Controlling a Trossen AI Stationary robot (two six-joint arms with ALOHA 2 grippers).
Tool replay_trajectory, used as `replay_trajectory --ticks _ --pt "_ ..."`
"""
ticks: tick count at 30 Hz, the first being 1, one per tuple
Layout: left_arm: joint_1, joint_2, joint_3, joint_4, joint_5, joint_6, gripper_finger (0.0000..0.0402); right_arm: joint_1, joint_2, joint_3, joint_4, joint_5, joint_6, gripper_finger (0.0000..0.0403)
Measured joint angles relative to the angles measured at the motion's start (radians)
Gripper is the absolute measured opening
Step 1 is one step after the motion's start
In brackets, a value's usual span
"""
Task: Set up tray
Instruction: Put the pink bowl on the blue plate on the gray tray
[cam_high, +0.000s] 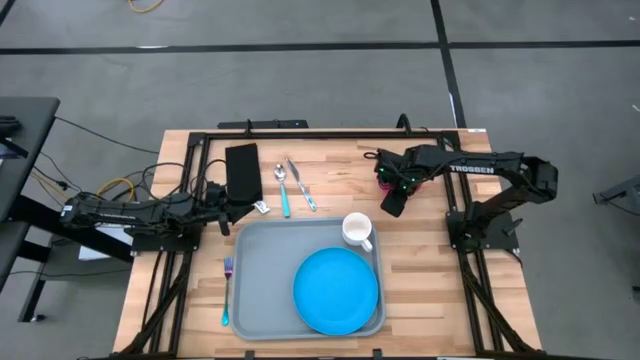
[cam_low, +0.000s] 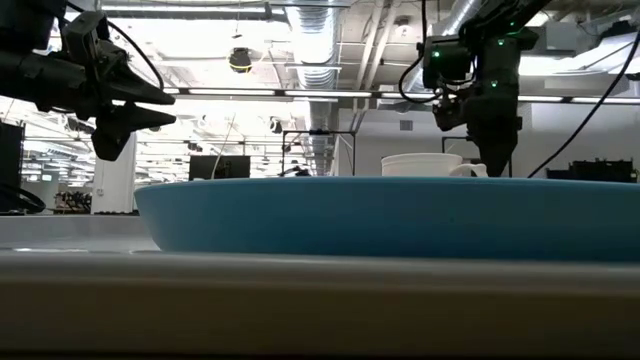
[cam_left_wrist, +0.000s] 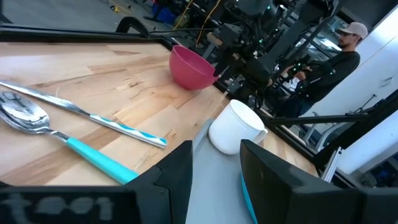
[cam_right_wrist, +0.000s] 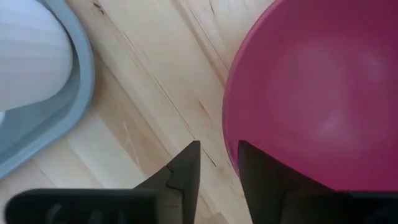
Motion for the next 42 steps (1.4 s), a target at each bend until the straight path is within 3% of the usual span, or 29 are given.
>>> replay_trajectory --ticks 8,23,30,42 --pt "0.000 0.000 0.000 0.000 0.001 -0.004 0.0122 0.000 0.000 0.000 0.008 0.011 0.000 0.0007" --pt "0.000 0.000 0.000 0.000 0.001 -0.004 0.0122 0.000 0.000 -0.001 0.009 0.026 0.000 0.0002" --pt "0.000 0.000 0.000 0.000 0.001 -0.004 0.0122 0.000 0.000 -0.001 0.012 0.026 -0.001 0.0032" --pt "0.000 0.000 0.000 0.000 0.001 -0.004 0.0122 0.000 -0.001 -0.001 0.012 0.050 -0.001 0.0159"
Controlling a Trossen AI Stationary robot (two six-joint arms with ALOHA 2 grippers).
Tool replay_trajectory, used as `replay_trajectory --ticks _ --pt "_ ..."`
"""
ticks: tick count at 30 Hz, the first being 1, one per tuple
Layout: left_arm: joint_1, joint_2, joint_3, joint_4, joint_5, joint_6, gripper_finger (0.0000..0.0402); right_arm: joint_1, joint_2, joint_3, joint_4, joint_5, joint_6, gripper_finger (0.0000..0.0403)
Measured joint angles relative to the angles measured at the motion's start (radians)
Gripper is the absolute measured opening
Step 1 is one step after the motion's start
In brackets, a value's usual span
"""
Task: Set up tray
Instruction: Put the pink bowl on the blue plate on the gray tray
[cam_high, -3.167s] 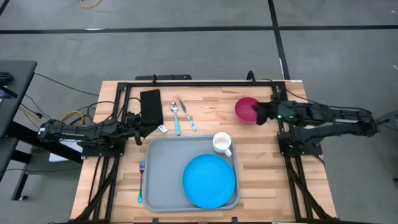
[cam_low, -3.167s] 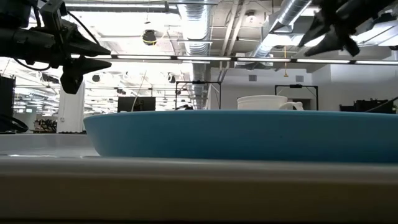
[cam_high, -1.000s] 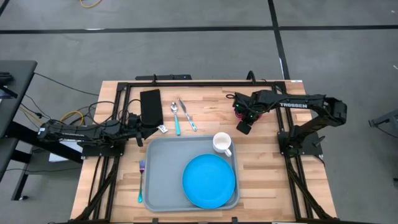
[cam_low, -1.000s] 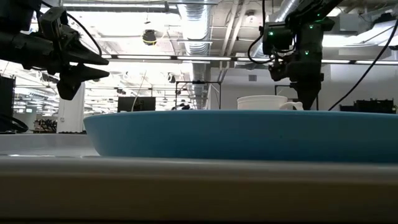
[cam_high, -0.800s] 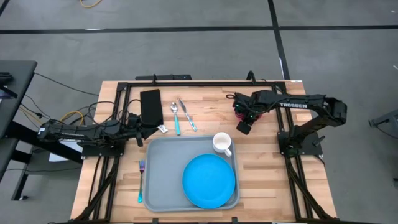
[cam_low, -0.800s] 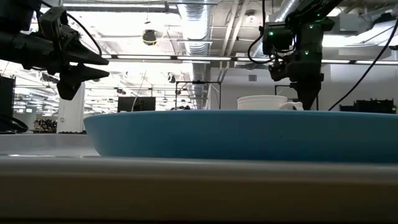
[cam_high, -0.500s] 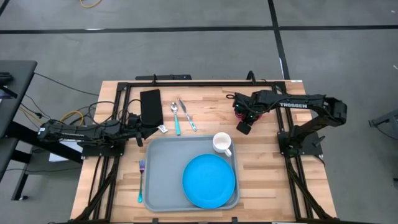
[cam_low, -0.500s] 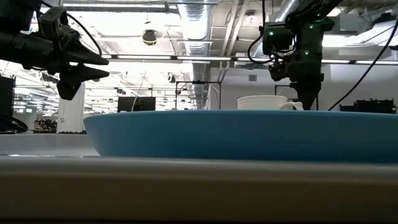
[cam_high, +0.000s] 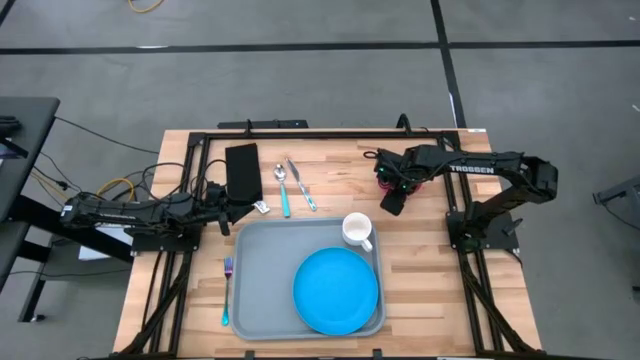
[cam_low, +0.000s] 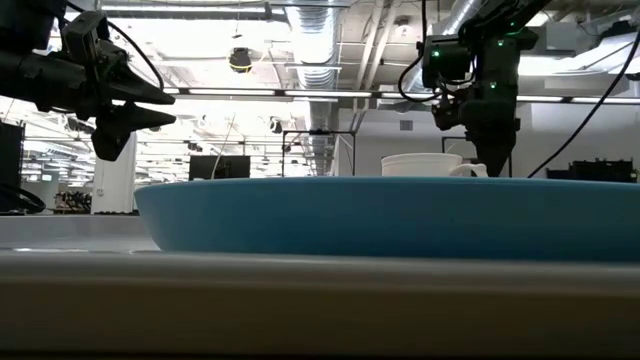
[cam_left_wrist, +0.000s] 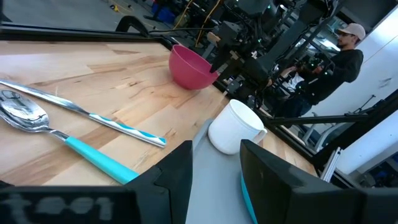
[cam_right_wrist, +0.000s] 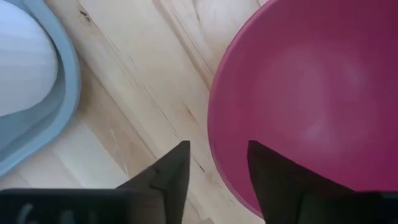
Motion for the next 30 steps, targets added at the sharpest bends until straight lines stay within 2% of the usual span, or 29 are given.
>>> replay_trajectory --ticks 4,9,26,30 --pt "0.000 0.000 0.000 0.000 0.000 0.000 0.0122 0.000 0.000 0.000 0.000 0.000 -0.011 0.0182" --pt "0.000 0.000 0.000 0.000 0.000 0.000 0.0122 0.000 0.000 -0.001 0.021 0.000 -0.025 0.0184" --pt "0.000 0.000 0.000 0.000 0.000 0.000 0.0122 0.000 0.000 -0.061 0.099 0.003 -0.025 0.0134" --pt "0.000 0.000 0.000 0.000 0.000 0.000 0.0122 0.000 0.000 -0.061 0.098 0.003 -0.025 0.0106"
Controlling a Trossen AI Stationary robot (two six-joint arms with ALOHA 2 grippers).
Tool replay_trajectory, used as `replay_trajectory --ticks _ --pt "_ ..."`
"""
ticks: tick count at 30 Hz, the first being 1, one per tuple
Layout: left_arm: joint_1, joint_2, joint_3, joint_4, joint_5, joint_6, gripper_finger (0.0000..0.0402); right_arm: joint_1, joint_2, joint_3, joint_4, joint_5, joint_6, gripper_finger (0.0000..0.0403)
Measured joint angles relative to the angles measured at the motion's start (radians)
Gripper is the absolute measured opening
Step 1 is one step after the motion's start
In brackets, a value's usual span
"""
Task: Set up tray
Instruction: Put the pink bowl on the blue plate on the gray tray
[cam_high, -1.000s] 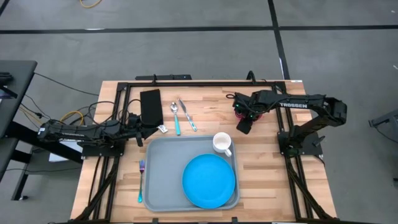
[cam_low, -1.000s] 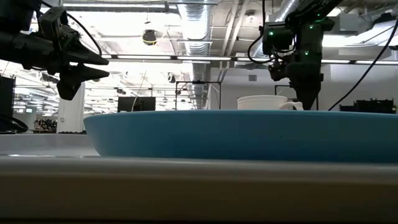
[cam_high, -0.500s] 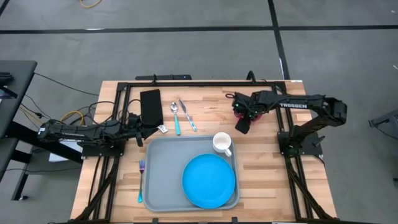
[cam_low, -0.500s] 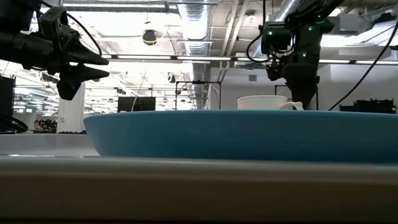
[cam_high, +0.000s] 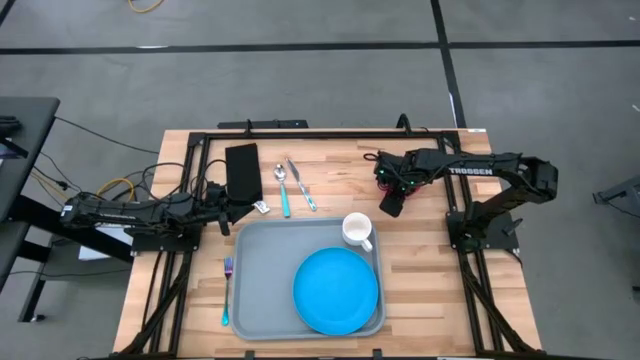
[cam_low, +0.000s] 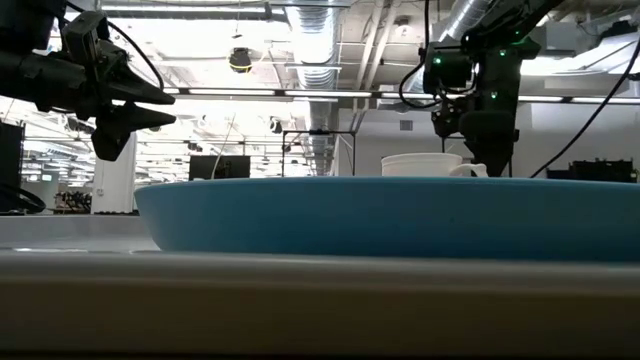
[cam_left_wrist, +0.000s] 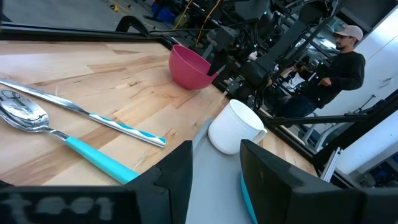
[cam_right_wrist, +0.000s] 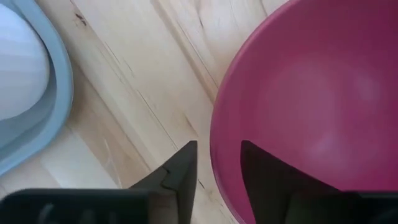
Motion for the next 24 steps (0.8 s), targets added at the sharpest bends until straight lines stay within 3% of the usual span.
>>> replay_trajectory --ticks 8,24 --pt "0.000 0.000 0.000 0.000 0.000 0.000 0.0122 0.000 0.000 0.000 -0.002 0.002 0.002 0.0009" --pt "0.000 0.000 0.000 0.000 0.000 0.000 0.0122 0.000 0.001 0.051 -0.088 0.007 0.026 0.0004"
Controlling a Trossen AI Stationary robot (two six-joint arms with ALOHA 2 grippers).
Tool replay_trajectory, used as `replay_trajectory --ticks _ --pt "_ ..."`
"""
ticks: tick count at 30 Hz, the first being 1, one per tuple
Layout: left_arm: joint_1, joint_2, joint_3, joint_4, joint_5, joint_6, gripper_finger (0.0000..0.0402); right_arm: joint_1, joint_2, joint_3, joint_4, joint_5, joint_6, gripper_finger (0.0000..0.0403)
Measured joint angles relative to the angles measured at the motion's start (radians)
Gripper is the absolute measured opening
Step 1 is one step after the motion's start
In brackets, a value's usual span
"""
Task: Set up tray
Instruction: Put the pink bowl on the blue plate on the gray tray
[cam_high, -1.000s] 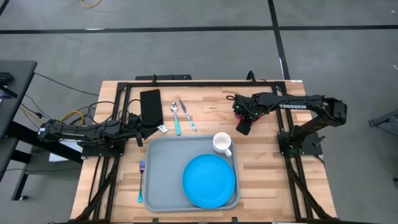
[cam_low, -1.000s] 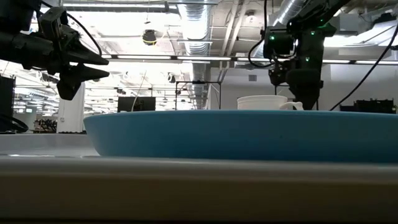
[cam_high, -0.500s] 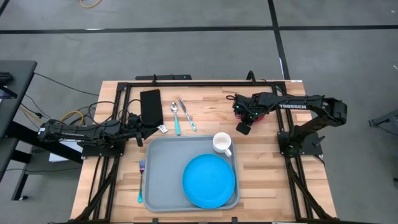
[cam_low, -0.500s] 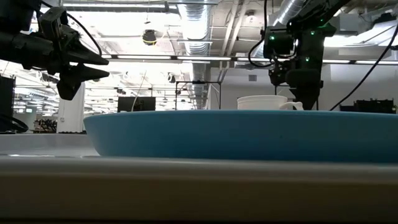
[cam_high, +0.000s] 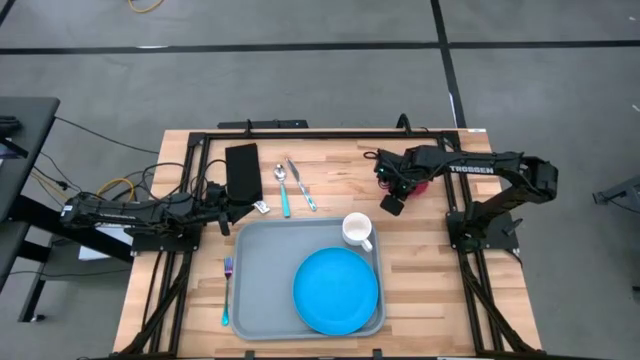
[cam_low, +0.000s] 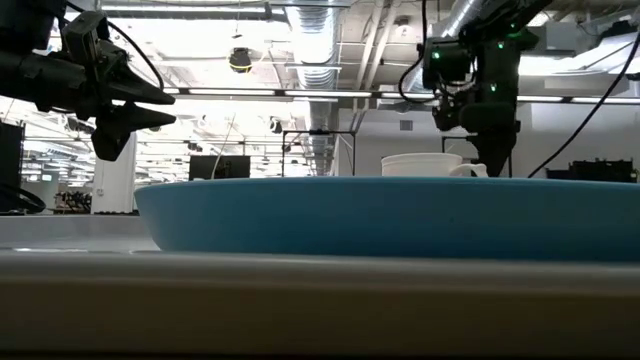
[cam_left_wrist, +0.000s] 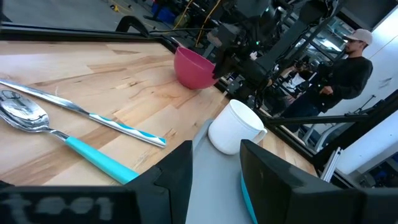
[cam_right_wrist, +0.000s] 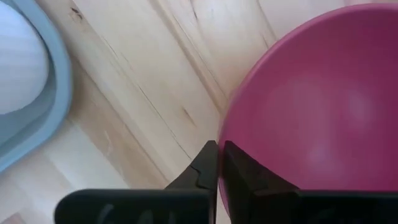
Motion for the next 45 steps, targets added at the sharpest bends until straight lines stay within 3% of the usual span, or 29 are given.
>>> replay_trajectory --ticks 10,19,24,33,45 --pt "0.000 0.000 0.000 0.000 -0.010 0.008 0.0122 0.051 -0.016 0.299 -0.240 0.036 -0.026 0.0001" --pt "0.000 0.000 0.000 0.000 -0.010 0.010 0.0122 0.275 -0.017 0.646 -0.362 0.011 -0.052 0.0001" --pt "0.000 0.000 0.000 -0.002 -0.010 0.013 0.0122 0.405 -0.001 0.754 -0.365 -0.007 -0.028 0.0001" --pt "0.000 0.000 0.000 -0.022 -0.010 0.010 0.0122 0.648 0.221 0.887 -0.424 -0.011 -0.052 0.0000" --pt "0.000 0.000 0.000 -0.016 0.054 -0.004 0.0122 0.716 0.519 1.080 -0.353 -0.037 0.068 0.0000"
